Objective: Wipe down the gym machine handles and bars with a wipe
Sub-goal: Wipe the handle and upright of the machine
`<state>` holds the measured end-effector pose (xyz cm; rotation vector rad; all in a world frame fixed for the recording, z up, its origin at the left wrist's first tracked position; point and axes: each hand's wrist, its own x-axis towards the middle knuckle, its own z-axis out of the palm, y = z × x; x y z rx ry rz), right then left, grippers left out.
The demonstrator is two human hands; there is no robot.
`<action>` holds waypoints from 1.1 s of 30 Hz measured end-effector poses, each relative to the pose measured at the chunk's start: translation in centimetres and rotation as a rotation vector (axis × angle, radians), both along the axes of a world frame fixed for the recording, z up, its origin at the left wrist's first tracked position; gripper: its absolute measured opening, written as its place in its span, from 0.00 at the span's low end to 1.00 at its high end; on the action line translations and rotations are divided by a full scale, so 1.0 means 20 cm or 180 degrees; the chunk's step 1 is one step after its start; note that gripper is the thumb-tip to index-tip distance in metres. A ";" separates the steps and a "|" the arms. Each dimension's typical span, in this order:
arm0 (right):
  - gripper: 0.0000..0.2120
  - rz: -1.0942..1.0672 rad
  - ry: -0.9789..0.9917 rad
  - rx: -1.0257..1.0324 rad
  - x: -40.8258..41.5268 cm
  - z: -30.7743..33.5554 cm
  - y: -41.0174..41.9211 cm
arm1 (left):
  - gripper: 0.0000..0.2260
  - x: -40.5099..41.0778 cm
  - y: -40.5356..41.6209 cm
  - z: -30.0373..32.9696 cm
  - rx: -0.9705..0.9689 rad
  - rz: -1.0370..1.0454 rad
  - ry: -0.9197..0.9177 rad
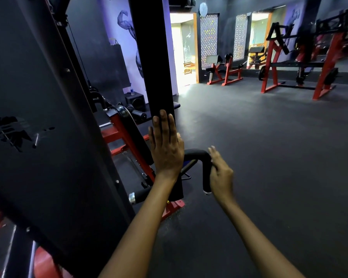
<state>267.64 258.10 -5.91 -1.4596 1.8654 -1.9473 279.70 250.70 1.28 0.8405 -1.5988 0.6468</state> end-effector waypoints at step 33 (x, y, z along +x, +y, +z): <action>0.21 -0.0636 0.4026 -0.0053 -0.23 -0.38 -0.03 | 0.41 -0.01 0.00 0.02 -0.0206 -0.0072 -0.0009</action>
